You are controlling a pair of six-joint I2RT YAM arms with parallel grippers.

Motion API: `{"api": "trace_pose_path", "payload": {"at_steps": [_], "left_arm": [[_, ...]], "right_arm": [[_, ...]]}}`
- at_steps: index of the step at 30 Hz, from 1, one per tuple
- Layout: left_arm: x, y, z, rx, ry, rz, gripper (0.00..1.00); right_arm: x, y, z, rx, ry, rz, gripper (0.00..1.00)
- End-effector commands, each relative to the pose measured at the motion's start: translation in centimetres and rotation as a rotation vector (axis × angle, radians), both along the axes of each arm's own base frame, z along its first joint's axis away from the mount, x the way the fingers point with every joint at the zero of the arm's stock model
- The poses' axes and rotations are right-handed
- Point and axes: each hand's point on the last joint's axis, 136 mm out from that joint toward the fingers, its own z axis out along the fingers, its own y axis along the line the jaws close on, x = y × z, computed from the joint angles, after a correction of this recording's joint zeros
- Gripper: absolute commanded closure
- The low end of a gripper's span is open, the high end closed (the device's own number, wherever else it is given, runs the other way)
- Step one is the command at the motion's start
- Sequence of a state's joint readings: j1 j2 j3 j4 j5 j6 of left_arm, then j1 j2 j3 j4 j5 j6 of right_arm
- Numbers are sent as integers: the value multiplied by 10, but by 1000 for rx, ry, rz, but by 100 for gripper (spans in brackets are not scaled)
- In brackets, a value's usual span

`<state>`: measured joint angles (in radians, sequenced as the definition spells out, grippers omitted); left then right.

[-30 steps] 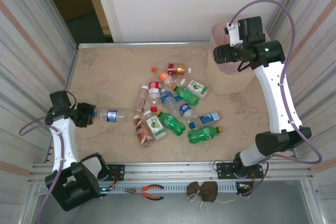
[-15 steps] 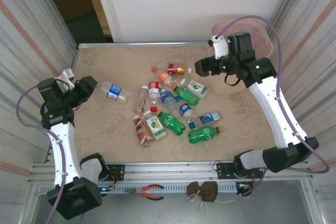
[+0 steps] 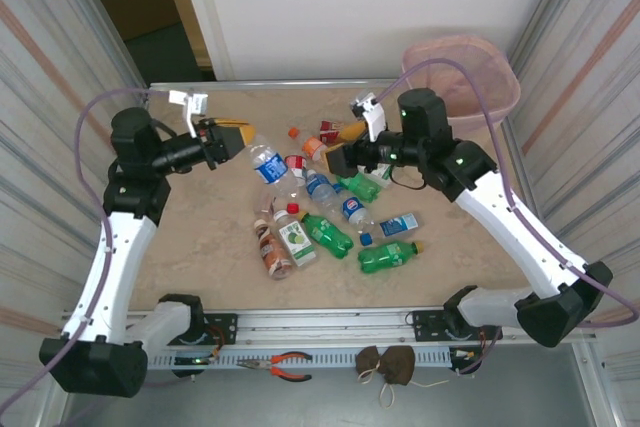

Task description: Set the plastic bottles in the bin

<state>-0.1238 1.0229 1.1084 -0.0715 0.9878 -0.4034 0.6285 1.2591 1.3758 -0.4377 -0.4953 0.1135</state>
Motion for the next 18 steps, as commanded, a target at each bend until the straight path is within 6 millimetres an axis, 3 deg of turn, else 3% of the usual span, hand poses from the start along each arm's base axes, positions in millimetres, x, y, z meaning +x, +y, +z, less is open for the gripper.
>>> {"api": "trace_pose_path", "payload": {"at_steps": [1, 6, 12, 18], "left_arm": [[-24, -22, 33, 37, -222, -141, 96], [-55, -47, 51, 22, -346, -300, 97], [-78, -61, 64, 12, -398, -401, 97], [-105, -73, 74, -8, -472, -510, 97]], "right_arm": [[-23, 14, 36, 134, -76, 92, 19], [-57, 27, 48, 221, -106, 246, 18], [-93, 36, 54, 262, -167, 370, 15], [-102, 41, 45, 233, -190, 389, 16]]}}
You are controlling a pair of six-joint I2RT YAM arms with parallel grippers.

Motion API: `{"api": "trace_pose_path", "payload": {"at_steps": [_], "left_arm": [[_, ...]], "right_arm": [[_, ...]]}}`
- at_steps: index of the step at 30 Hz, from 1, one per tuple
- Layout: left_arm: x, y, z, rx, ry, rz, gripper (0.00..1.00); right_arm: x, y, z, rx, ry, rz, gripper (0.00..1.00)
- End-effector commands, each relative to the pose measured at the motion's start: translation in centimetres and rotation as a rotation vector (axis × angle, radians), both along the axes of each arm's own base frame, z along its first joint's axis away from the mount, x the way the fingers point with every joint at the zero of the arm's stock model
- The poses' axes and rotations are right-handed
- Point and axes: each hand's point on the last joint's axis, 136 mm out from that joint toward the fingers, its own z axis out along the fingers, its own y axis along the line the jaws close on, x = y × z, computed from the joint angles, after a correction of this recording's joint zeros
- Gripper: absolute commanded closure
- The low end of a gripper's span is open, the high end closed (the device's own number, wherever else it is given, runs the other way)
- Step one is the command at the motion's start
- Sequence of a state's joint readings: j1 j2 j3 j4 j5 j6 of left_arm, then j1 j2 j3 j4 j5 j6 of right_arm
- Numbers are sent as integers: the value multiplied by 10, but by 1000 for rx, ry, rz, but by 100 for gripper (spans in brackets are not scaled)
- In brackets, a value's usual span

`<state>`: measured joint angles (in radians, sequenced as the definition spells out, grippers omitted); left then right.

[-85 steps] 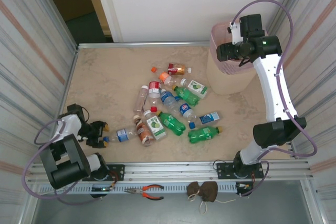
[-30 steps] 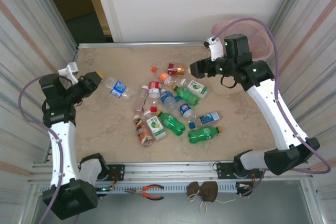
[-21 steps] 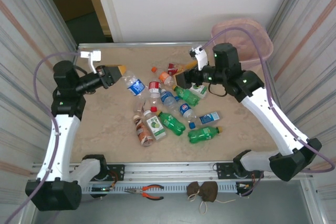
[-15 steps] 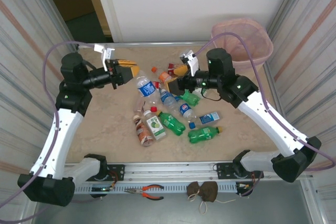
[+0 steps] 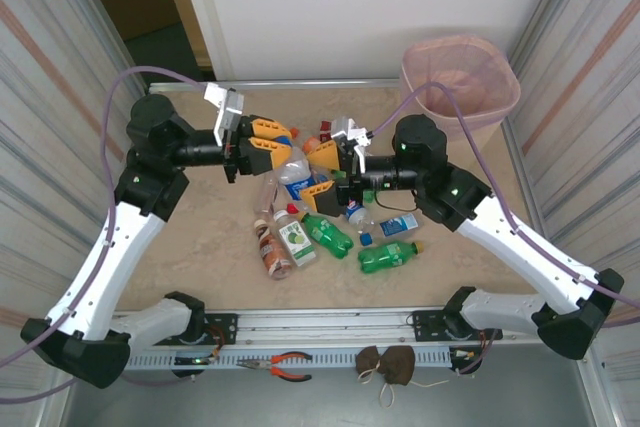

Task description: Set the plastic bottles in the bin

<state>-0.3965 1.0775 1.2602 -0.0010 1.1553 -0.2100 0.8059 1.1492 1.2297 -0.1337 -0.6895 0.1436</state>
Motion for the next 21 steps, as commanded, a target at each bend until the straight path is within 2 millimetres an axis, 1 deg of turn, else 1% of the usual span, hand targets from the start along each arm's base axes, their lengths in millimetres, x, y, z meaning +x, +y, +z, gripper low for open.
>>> {"api": "trace_pose_path", "payload": {"at_steps": [1, 7, 12, 17, 21], "left_arm": [[-25, -4, 19, -26, -125, -91, 97], [-27, -7, 25, -29, -144, -108, 96], [-26, -8, 27, -30, -149, -109, 96], [-26, -8, 29, -30, -155, -113, 96], [-26, -8, 28, -27, -160, -111, 93]], "right_arm": [[-9, 0, 3, 14, -53, 32, 17], [-19, 1, -6, -8, -62, 79, 27], [-19, 0, -10, -17, -66, 76, 33], [-19, 1, -8, -12, -71, 75, 41], [-18, 2, -4, -5, -77, 66, 46]]}}
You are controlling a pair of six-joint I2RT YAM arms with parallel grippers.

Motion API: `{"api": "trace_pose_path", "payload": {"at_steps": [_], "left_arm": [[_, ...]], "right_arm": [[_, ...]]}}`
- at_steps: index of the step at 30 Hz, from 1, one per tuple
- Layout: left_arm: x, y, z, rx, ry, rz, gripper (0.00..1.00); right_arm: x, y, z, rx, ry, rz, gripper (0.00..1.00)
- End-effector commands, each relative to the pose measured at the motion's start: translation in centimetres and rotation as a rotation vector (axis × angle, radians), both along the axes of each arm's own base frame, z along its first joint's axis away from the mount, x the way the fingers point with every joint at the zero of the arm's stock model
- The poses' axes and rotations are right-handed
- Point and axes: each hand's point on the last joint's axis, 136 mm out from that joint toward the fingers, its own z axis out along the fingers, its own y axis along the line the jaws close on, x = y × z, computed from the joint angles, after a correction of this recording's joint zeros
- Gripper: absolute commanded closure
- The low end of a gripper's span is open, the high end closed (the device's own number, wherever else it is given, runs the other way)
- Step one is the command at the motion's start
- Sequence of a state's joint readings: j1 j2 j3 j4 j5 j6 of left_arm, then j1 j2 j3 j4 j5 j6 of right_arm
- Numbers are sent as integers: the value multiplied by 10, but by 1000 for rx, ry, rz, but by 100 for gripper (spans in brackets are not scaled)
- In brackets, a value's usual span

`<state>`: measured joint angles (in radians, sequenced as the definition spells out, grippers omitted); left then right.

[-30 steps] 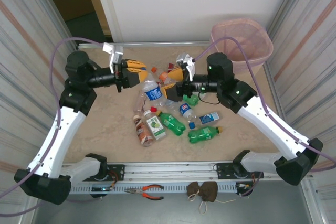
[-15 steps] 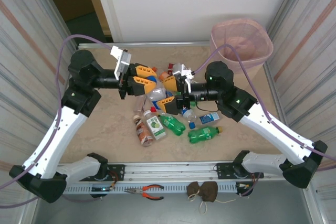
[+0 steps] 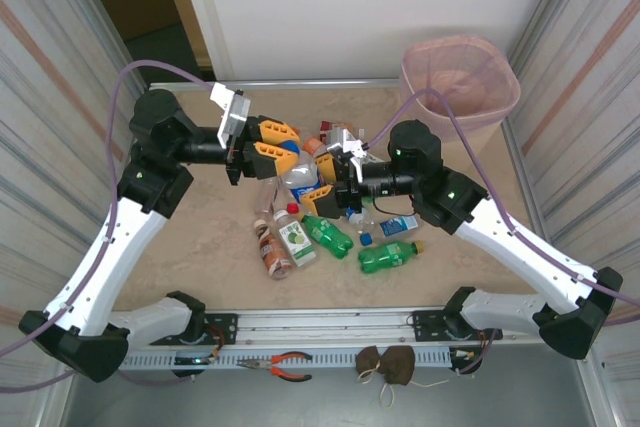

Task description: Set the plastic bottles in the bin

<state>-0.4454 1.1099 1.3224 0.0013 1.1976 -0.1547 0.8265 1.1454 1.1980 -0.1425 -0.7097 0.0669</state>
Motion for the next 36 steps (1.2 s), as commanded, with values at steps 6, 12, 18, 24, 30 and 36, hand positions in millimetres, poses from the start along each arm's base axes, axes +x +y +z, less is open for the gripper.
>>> {"api": "trace_pose_path", "payload": {"at_steps": [6, 12, 18, 24, 30, 36], "left_arm": [[-7, 2, 14, -21, -73, 1, 79], [-4, 7, 17, -29, -99, 75, 49], [3, 17, 17, -32, -119, 206, 38], [11, 30, 12, -35, -117, 316, 35], [19, 36, 1, -25, -85, 383, 35], [25, 37, -7, -25, -53, 407, 35]], "right_arm": [[-7, -1, 13, 29, -35, 11, 51], [-2, -4, 17, 28, -43, -25, 52], [13, -12, 18, 1, -55, -114, 52], [44, -36, 20, -28, -29, -256, 52], [98, -86, 32, -25, 31, -494, 52], [165, -158, 39, -20, 129, -789, 52]]}}
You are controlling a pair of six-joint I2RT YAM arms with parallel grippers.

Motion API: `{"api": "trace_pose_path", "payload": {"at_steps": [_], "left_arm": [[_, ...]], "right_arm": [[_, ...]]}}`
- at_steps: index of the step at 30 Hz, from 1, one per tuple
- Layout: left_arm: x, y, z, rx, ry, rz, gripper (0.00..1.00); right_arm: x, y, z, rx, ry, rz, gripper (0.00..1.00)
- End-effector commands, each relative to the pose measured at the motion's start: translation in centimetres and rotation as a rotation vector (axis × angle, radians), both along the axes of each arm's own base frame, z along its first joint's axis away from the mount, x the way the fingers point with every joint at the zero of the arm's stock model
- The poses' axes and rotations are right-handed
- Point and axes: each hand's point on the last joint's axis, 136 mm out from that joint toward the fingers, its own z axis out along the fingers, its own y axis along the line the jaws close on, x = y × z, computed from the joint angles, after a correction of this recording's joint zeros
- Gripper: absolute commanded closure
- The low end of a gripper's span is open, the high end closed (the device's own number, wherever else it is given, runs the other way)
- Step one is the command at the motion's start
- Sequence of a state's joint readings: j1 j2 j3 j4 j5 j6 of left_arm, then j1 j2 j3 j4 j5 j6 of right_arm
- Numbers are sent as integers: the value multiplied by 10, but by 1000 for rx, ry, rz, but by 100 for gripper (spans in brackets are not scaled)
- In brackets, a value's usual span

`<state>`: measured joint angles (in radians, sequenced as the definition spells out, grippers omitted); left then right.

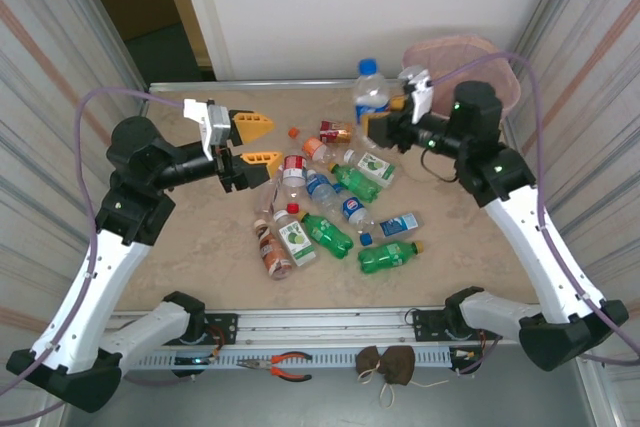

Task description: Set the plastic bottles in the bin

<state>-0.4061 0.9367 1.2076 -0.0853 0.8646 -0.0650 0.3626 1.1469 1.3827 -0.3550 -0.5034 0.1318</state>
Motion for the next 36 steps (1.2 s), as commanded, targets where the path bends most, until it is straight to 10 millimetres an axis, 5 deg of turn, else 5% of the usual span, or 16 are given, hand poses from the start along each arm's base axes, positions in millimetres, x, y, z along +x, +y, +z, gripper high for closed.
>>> {"api": "trace_pose_path", "payload": {"at_steps": [1, 8, 19, 29, 36], "left_arm": [[1, 5, 2, -12, -3, 34, 35], [2, 6, -3, -14, 9, 45, 35], [4, 8, -12, -10, 32, 64, 35], [15, 6, -29, -6, 79, 86, 35], [20, 5, -34, -1, 88, 93, 35]], "right_arm": [[28, -37, 7, 20, 70, -156, 52], [92, -118, -1, 13, 177, -450, 53], [153, -205, -51, -327, 287, -699, 54], [185, -238, -137, -632, 494, -720, 54], [188, -230, -203, -700, 659, -615, 52]]}}
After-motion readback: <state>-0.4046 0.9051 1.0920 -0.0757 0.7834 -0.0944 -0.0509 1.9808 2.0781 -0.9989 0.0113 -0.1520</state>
